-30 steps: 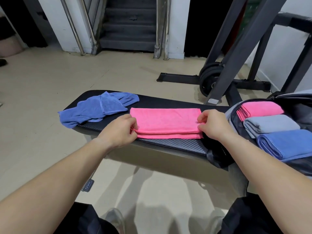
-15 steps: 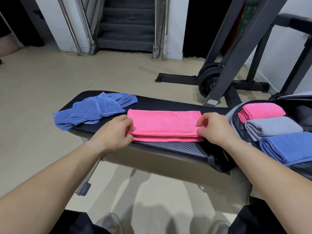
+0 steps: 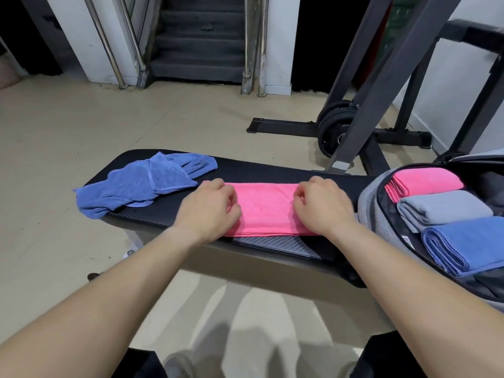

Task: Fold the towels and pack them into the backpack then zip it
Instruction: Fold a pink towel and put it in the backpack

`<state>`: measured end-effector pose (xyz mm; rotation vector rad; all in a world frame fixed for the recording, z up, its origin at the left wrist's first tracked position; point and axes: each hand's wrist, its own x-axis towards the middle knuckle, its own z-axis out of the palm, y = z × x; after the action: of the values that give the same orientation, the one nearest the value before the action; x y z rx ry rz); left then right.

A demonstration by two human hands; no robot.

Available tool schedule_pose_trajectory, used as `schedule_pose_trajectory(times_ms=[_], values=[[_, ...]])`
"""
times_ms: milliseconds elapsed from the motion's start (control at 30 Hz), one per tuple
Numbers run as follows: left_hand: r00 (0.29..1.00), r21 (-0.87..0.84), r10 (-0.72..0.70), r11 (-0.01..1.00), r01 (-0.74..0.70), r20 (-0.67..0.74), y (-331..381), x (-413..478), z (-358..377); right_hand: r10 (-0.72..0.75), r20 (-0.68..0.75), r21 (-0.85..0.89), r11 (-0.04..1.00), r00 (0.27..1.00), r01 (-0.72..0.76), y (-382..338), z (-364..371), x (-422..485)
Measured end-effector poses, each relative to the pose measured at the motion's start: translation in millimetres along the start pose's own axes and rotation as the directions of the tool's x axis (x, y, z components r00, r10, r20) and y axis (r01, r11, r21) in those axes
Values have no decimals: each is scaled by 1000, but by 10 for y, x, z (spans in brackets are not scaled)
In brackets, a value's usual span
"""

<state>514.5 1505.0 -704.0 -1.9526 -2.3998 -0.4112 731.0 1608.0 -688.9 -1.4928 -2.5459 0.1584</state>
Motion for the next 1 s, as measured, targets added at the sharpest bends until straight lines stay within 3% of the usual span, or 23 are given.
schedule_pose_trajectory(times_ms=[167, 267, 400, 767, 900, 1000], values=[[1000, -55, 3, 998, -4, -14, 282, 294, 307, -141, 28, 117, 984, 990, 136, -210, 353, 200], [993, 21, -29, 999, 27, 112, 272, 361, 481, -177, 130, 76, 983, 976, 168, -229, 519, 280], [970, 28, -60, 998, 55, 235, 163, 343, 592, -157, 286, -4, 986, 945, 165, -114, 625, 277], [944, 51, -164, 986, 156, 286, -424, 122, 397, -19, 293, -85, 995, 956, 46, 231, 551, 185], [972, 56, -185, 982, 178, 148, -463, -19, 245, -91, 234, -144, 981, 968, 127, 199, 464, 150], [965, 127, -252, 962, 241, 72, -420, -60, 125, -222, 229, -78, 966, 948, 245, 78, 359, 123]])
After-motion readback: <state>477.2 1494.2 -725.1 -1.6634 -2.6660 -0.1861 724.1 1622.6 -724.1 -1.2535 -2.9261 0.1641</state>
